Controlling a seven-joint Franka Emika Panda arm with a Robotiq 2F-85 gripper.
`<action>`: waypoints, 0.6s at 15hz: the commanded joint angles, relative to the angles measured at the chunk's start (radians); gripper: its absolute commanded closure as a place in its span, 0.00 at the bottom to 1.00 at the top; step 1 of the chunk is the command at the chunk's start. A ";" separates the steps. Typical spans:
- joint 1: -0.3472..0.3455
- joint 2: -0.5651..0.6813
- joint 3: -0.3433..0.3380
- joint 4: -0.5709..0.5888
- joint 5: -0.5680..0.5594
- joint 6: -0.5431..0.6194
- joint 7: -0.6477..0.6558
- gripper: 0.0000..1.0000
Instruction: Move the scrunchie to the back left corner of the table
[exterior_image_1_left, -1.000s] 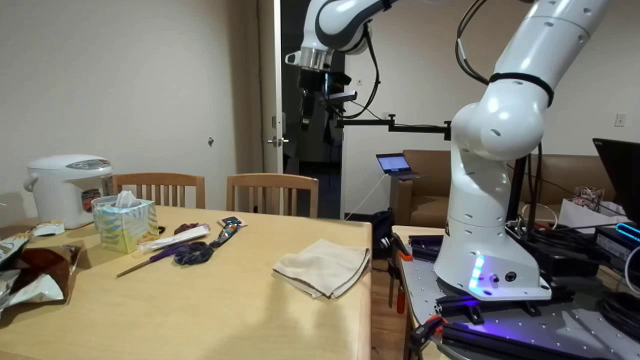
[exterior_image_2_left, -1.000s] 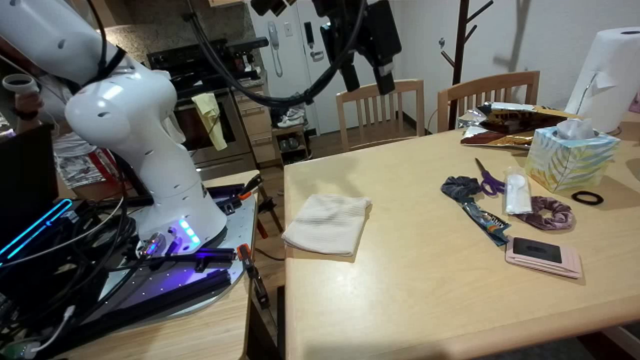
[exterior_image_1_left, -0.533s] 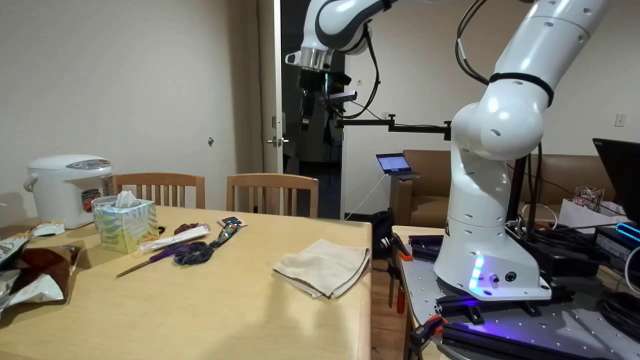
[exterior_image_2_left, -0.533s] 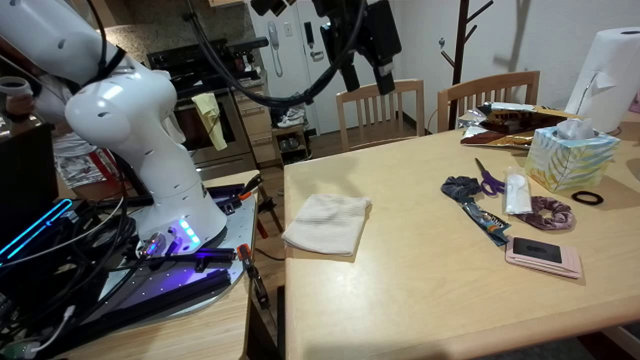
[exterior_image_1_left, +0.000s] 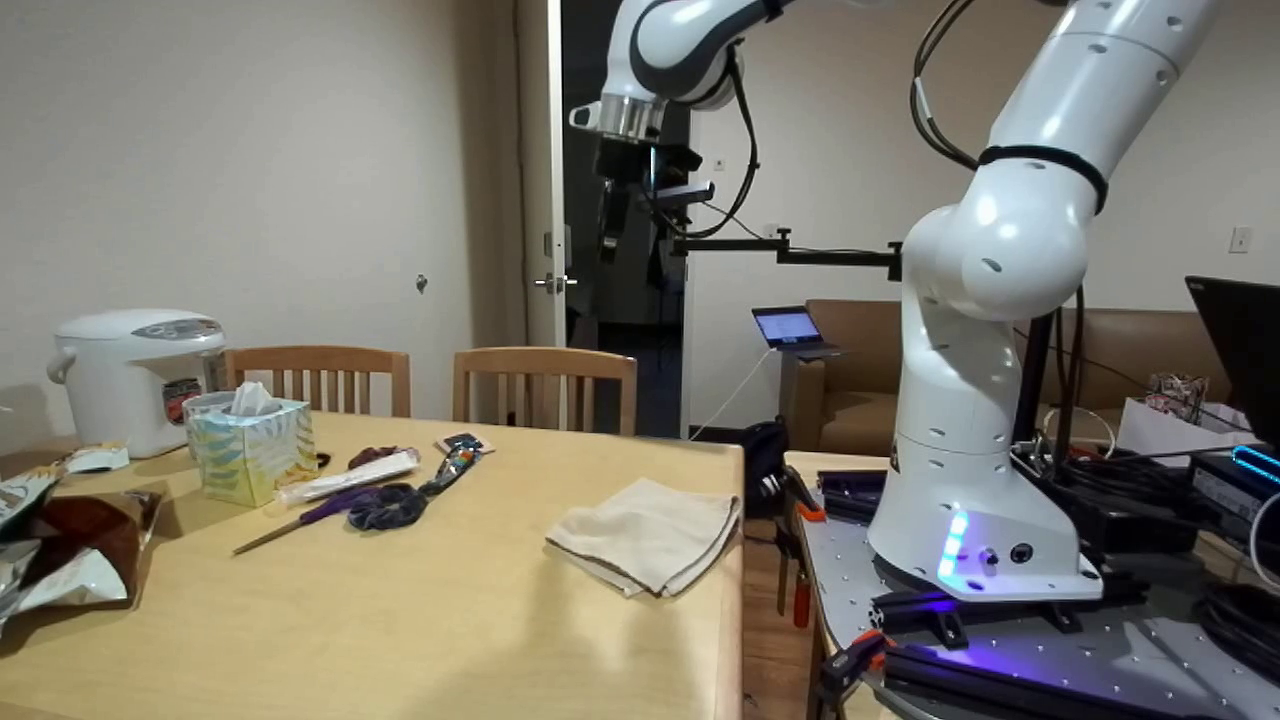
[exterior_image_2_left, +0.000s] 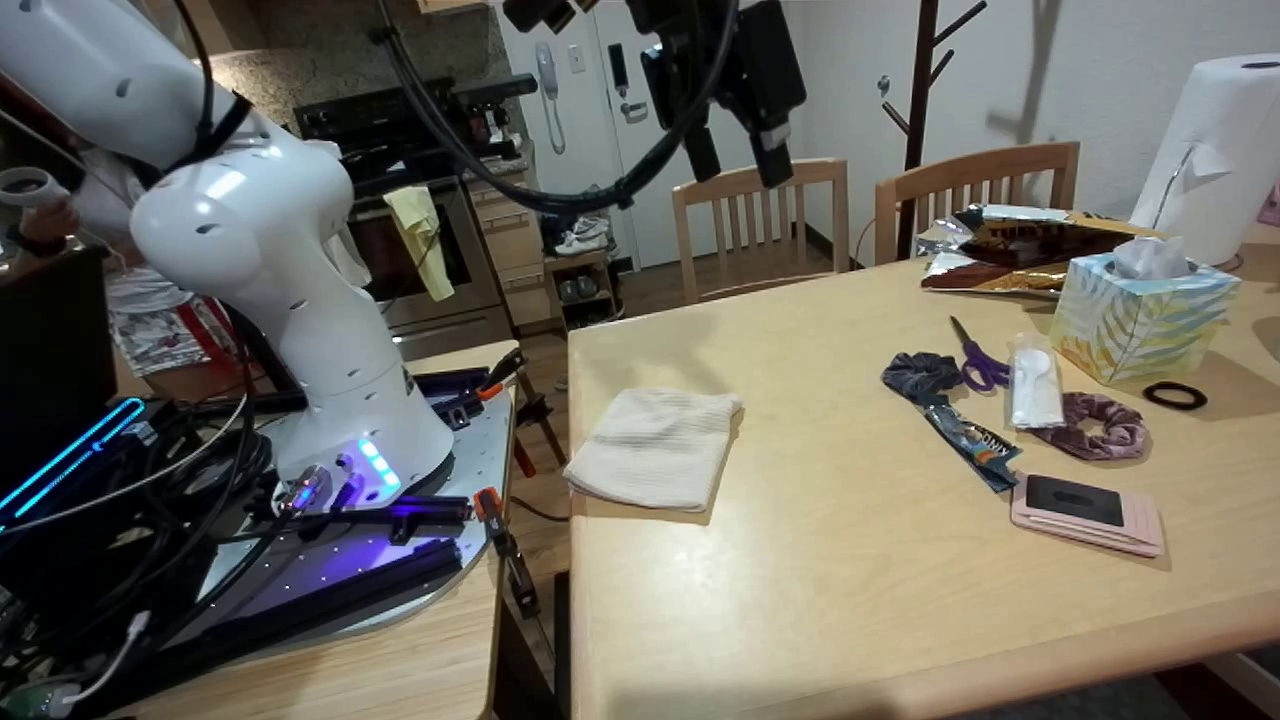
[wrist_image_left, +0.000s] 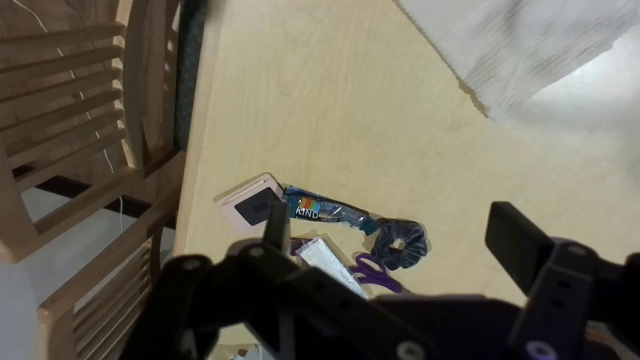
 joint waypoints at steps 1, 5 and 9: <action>0.028 0.005 -0.019 -0.009 0.078 0.075 -0.140 0.00; 0.067 0.045 -0.033 0.029 0.172 0.064 -0.263 0.00; 0.099 0.135 -0.030 0.120 0.254 -0.003 -0.360 0.00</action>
